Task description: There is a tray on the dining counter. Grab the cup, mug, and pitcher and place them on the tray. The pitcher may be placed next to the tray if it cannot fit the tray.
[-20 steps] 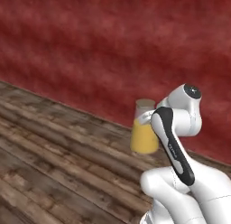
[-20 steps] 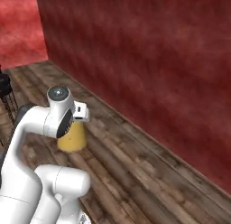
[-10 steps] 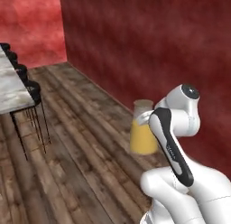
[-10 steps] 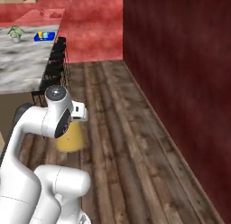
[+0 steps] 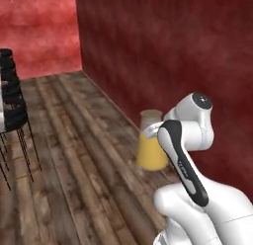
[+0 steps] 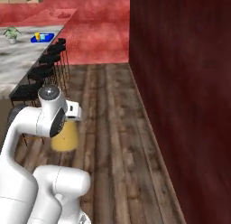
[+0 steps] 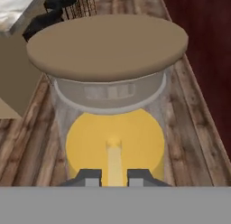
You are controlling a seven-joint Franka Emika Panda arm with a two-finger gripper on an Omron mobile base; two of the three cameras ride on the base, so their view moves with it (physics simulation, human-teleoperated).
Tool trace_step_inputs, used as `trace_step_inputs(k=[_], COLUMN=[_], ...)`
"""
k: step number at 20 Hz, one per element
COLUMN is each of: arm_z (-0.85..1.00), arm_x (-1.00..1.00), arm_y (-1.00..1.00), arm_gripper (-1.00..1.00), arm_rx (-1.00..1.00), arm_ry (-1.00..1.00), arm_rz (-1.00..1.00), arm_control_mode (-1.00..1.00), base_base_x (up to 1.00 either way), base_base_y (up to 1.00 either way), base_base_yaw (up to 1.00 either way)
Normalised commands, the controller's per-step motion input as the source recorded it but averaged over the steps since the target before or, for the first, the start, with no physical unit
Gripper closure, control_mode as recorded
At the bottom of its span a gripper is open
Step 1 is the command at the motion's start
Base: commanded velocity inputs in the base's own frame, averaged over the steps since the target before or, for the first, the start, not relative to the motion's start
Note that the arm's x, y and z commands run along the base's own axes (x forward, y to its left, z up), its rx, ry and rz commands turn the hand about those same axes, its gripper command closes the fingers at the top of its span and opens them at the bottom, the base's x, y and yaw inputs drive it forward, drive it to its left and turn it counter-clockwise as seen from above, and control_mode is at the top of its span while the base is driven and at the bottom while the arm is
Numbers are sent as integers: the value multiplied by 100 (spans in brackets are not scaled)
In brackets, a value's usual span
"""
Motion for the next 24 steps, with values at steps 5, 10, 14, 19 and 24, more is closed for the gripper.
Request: trace_step_inputs(k=[5,10,14,19,24], arm_z=[0,0,0,0,0], arm_x=[0,0,0,0,0], arm_y=[0,0,0,0,0], arm_gripper=[100,100,100,100,100], arm_rx=[0,0,0,0,0], arm_ry=[0,0,0,0,0], arm_rz=[0,0,0,0,0], arm_control_mode=[100,100,100,100,100], base_base_x=[100,100,100,100,100], base_base_y=[-92,-42,-16,-20,-64], base_base_yaw=[1,15,41,60,7])
